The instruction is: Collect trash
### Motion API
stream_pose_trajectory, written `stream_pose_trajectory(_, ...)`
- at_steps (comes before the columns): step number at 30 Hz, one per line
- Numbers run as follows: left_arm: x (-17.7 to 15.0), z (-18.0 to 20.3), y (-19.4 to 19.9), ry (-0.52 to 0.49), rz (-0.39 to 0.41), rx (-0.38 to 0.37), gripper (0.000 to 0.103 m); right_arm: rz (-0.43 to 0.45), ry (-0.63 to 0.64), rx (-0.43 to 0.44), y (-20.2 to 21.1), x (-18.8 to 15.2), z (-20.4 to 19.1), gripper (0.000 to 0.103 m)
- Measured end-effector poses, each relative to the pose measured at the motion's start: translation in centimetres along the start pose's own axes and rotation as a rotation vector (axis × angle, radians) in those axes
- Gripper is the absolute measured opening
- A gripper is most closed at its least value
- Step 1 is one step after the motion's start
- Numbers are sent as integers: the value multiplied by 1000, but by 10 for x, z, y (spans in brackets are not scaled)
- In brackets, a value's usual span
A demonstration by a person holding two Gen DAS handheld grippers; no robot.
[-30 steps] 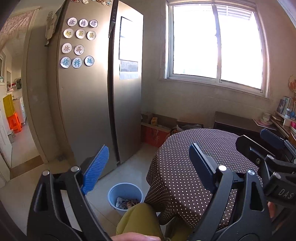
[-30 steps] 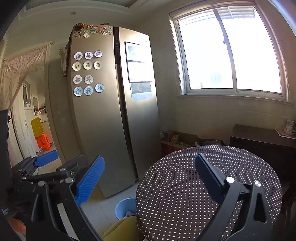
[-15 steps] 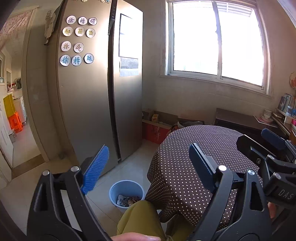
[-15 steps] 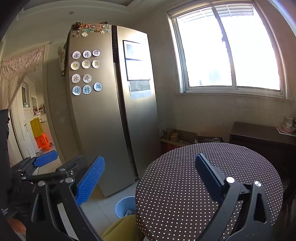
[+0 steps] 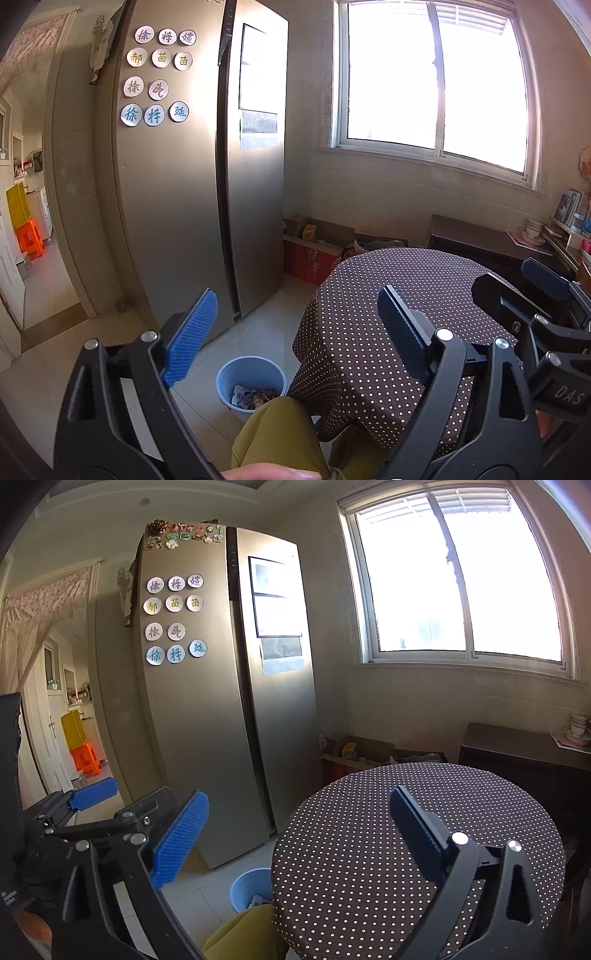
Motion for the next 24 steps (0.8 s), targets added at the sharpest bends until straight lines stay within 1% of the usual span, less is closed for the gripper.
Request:
stream_pose_trajectory(7,-2,-2,-2,7,-10,0,87,-13,0,-2,-3,-1,-1,97)
stream_pose_trajectory(24,-2,-13,-11,7,-14,-46,87,-14,-15,-45,-7,-3,-9,97)
Point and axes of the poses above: each gripper's, at about its wrist camera, not at the fingertips, and y roughly against the way its jaws point, z to its right, x to its top, the point moved 4 cm from there along -y, roughly the way its jaws point, and after that the axes turned 14 degrees about -y, right-handed, at the moved point
